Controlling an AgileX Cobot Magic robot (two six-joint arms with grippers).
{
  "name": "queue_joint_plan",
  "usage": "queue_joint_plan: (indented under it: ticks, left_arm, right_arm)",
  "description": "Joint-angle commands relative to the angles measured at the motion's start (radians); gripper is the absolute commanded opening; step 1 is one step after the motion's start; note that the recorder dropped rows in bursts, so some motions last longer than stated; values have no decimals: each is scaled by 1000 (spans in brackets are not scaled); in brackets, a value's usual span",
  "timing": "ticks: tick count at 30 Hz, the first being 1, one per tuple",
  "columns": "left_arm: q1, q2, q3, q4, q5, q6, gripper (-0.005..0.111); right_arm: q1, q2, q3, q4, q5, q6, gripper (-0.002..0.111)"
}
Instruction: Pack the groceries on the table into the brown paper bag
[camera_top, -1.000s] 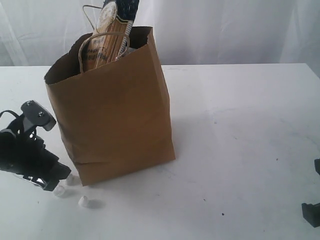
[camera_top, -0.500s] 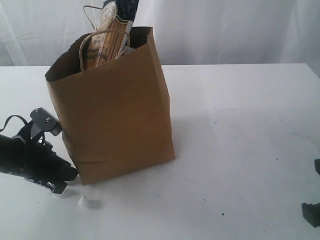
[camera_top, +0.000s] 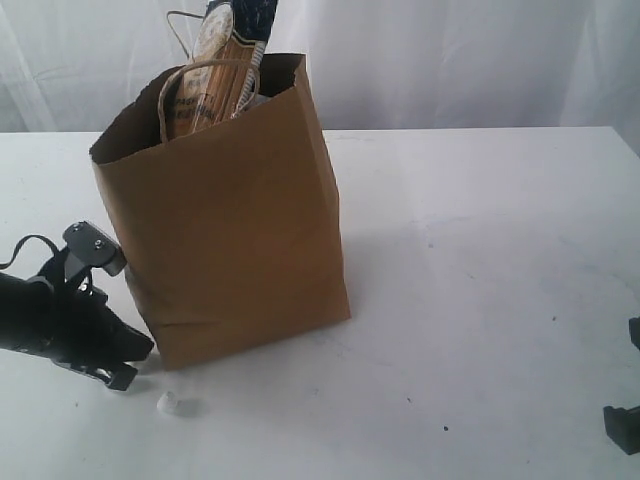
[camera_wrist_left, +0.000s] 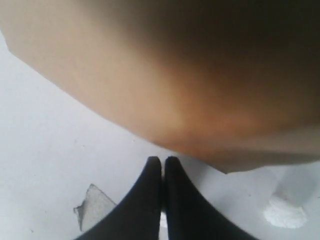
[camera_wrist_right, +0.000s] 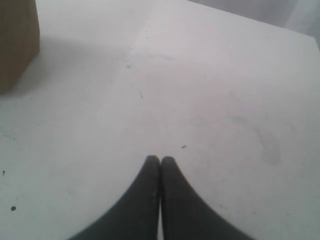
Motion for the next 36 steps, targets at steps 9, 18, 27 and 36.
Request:
queue_joint_plan:
  ticks: [9, 18, 27, 36]
  left_arm:
    - [2, -190, 6, 44, 26, -115, 0]
    - [4, -440, 6, 358, 245, -535, 0]
    - [4, -768, 6, 568, 515, -740, 0]
    - [4, -942, -195, 463, 131, -689, 0]
  right_arm:
    - [3, 1, -7, -4, -6, 2, 0]
    - [3, 1, -7, -4, -6, 2, 0]
    - [3, 1, -7, -4, -6, 2, 0]
    - [14, 1, -7, -4, -6, 2, 0]
